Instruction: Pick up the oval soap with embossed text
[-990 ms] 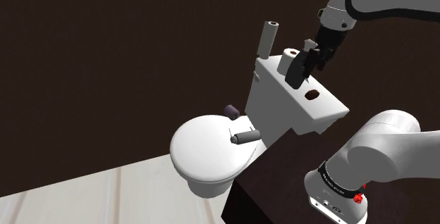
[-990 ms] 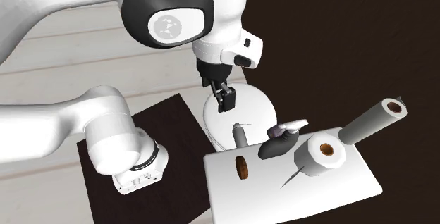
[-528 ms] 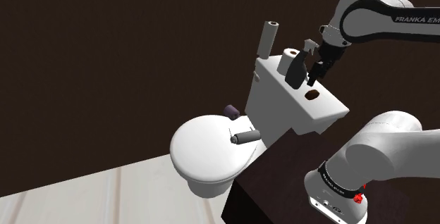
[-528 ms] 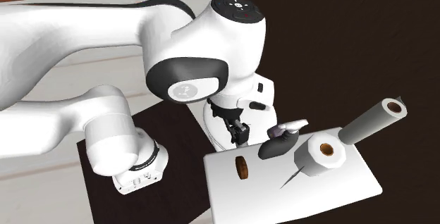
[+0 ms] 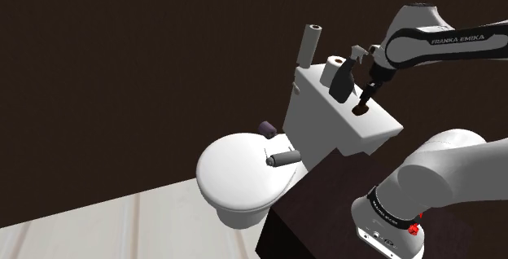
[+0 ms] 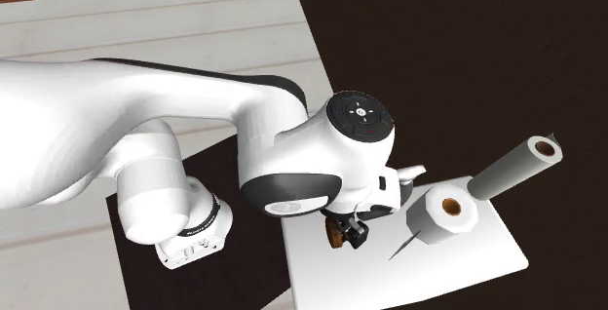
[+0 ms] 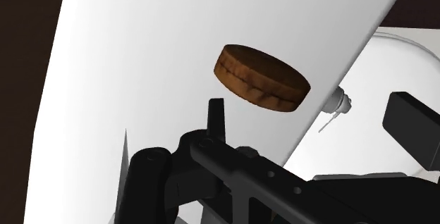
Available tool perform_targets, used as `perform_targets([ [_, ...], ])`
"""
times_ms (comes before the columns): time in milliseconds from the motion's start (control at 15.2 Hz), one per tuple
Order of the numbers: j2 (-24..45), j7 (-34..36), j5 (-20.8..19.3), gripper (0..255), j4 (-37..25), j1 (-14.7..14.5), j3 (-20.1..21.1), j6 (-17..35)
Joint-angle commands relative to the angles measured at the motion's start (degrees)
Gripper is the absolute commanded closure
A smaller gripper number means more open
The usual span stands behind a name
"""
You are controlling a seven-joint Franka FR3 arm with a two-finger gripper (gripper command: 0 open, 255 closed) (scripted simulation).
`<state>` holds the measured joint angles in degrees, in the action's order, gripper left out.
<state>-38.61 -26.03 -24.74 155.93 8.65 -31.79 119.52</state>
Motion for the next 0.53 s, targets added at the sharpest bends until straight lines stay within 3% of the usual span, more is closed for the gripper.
perform_targets([
  [0, 2.80, -2.21, -1.16, 0, -0.30, -0.11, -2.50, 3.35],
  [462, 7.10, -1.99, -2.43, 0, 2.59, -0.43, -5.00, 10.51],
])
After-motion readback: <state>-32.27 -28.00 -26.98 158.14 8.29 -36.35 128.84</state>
